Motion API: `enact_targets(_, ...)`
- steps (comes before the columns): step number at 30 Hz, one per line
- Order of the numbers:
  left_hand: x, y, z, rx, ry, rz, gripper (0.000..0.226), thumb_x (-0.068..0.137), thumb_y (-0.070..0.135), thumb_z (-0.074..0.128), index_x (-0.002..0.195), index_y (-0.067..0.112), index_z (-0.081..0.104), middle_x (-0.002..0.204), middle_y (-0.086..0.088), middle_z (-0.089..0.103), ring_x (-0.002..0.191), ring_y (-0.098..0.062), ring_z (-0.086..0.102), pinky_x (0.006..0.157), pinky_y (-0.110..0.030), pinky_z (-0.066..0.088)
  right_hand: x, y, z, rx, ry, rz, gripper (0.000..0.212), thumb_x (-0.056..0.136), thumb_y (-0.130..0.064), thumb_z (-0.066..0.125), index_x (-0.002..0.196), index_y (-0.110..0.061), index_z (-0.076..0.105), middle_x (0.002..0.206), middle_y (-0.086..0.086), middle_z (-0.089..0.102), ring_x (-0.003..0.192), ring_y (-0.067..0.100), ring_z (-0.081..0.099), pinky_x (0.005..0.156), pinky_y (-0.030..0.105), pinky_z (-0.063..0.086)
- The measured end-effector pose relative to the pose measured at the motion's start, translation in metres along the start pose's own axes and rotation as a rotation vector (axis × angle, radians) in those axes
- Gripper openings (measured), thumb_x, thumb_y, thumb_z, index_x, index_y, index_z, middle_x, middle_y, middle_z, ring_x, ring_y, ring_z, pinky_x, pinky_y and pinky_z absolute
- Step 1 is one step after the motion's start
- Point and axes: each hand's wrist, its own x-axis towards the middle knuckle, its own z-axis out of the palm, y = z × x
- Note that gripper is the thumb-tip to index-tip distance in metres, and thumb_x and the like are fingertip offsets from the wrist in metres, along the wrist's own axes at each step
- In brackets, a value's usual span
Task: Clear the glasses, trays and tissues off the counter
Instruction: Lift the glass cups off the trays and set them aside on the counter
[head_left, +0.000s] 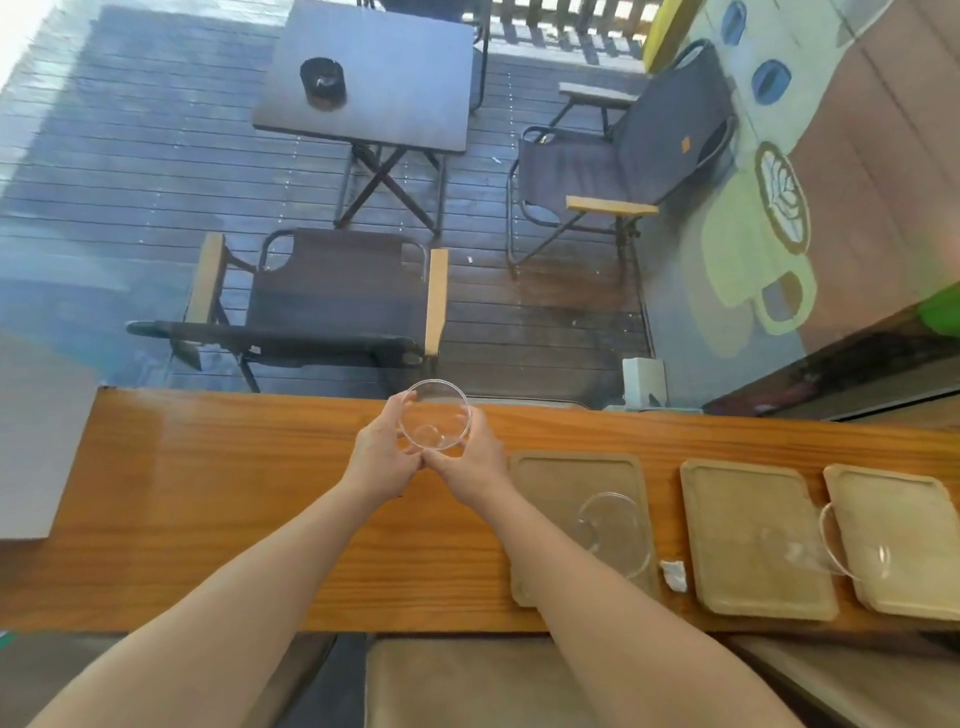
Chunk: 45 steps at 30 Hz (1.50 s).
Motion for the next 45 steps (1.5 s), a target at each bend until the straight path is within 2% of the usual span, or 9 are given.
enact_targets(9, 0.001, -0.003, -0.001, -0.043, -0.004, -0.026, 0.080, 0.077, 0.016, 0.083, 0.143, 0.027, 0.040, 0.128, 0.006, 0.057, 0.110, -0.011, 0.053, 0.071, -0.006, 0.039, 0.002, 0.002, 0.000, 0.027, -0.045, 0.024, 0.071, 0.077, -0.029, 0.080, 0.135, -0.030, 0.040, 0.125, -0.013, 0.049, 0.118, 0.012, 0.056, 0.072, 0.011, 0.040)
enact_targets(15, -0.001, -0.004, -0.001, 0.022, 0.014, -0.093, 0.074, 0.072, 0.011, 0.087, 0.135, 0.020, 0.049, 0.113, 0.010, 0.056, 0.108, -0.017, 0.059, 0.067, -0.007, 0.040, -0.003, 0.003, -0.010, -0.003, -0.040, 0.033, 0.072, 0.082, -0.020, 0.073, 0.143, -0.024, 0.036, 0.145, 0.002, 0.047, 0.117, 0.019, 0.057, 0.086, 0.028, 0.052)
enact_targets(20, -0.013, 0.000, -0.001, 0.025, -0.038, -0.368, 0.071, 0.072, 0.005, 0.085, 0.133, 0.011, 0.049, 0.132, -0.011, 0.059, 0.108, -0.026, 0.059, 0.079, -0.032, 0.049, -0.014, 0.001, -0.029, -0.111, -0.065, 0.014, 0.061, 0.088, -0.018, 0.064, 0.143, -0.017, 0.039, 0.138, 0.003, 0.053, 0.104, 0.015, 0.059, 0.089, 0.034, 0.055)
enact_targets(24, -0.028, 0.019, 0.000, 0.172, -0.143, -0.570, 0.052, 0.075, 0.006, 0.079, 0.119, 0.001, 0.051, 0.111, -0.017, 0.063, 0.101, -0.032, 0.063, 0.079, -0.038, 0.057, -0.031, -0.002, -0.051, -0.173, -0.033, -0.024, 0.051, 0.091, -0.016, 0.063, 0.139, -0.015, 0.046, 0.128, 0.004, 0.059, 0.107, 0.020, 0.059, 0.081, 0.028, 0.053)
enact_targets(27, -0.037, 0.041, 0.016, 0.130, -0.242, -0.464, 0.040, 0.075, 0.000, 0.078, 0.110, 0.008, 0.060, 0.109, -0.013, 0.063, 0.090, -0.026, 0.067, 0.070, -0.036, 0.062, -0.046, -0.006, -0.079, -0.211, 0.043, -0.109, 0.031, 0.092, -0.016, 0.061, 0.123, -0.013, 0.060, 0.113, 0.005, 0.066, 0.095, 0.014, 0.058, 0.068, 0.016, 0.045)
enact_targets(31, -0.053, 0.074, 0.050, 0.046, -0.357, -0.199, 0.042, 0.073, 0.004, 0.080, 0.108, 0.020, 0.062, 0.101, -0.001, 0.068, 0.087, -0.018, 0.068, 0.068, -0.035, 0.063, -0.070, 0.007, -0.131, -0.193, 0.369, -0.242, 0.011, 0.092, -0.013, 0.059, 0.095, -0.015, 0.069, 0.087, -0.003, 0.068, 0.078, 0.010, 0.062, 0.067, 0.019, 0.051)
enact_targets(36, -0.067, 0.087, 0.088, 0.084, -0.388, -0.025, 0.052, 0.075, 0.010, 0.081, 0.116, 0.029, 0.056, 0.109, 0.007, 0.064, 0.086, -0.011, 0.067, 0.067, -0.024, 0.058, -0.092, 0.065, -0.191, -0.125, 0.666, -0.110, 0.019, 0.092, -0.007, 0.054, 0.105, -0.018, 0.064, 0.095, -0.004, 0.061, 0.086, 0.012, 0.058, 0.072, 0.020, 0.049)
enact_targets(40, -0.077, 0.084, 0.105, 0.072, -0.407, 0.006, 0.057, 0.077, 0.012, 0.080, 0.124, 0.031, 0.053, 0.117, 0.006, 0.061, 0.081, -0.007, 0.070, 0.065, -0.019, 0.056, -0.108, 0.115, -0.208, -0.129, 0.367, 0.132, 0.050, 0.087, 0.002, 0.055, 0.131, -0.023, 0.054, 0.120, 0.000, 0.058, 0.089, 0.014, 0.061, 0.077, 0.033, 0.058)
enact_targets(45, -0.086, 0.085, 0.119, 0.030, -0.432, 0.026, 0.067, 0.076, 0.017, 0.082, 0.133, 0.035, 0.050, 0.126, 0.009, 0.058, 0.091, -0.008, 0.069, 0.078, -0.030, 0.059, -0.122, 0.136, -0.197, 0.056, 0.026, 0.178, 0.084, 0.077, -0.006, 0.078, 0.144, -0.036, 0.040, 0.131, -0.013, 0.049, 0.103, 0.011, 0.065, 0.080, 0.033, 0.059)
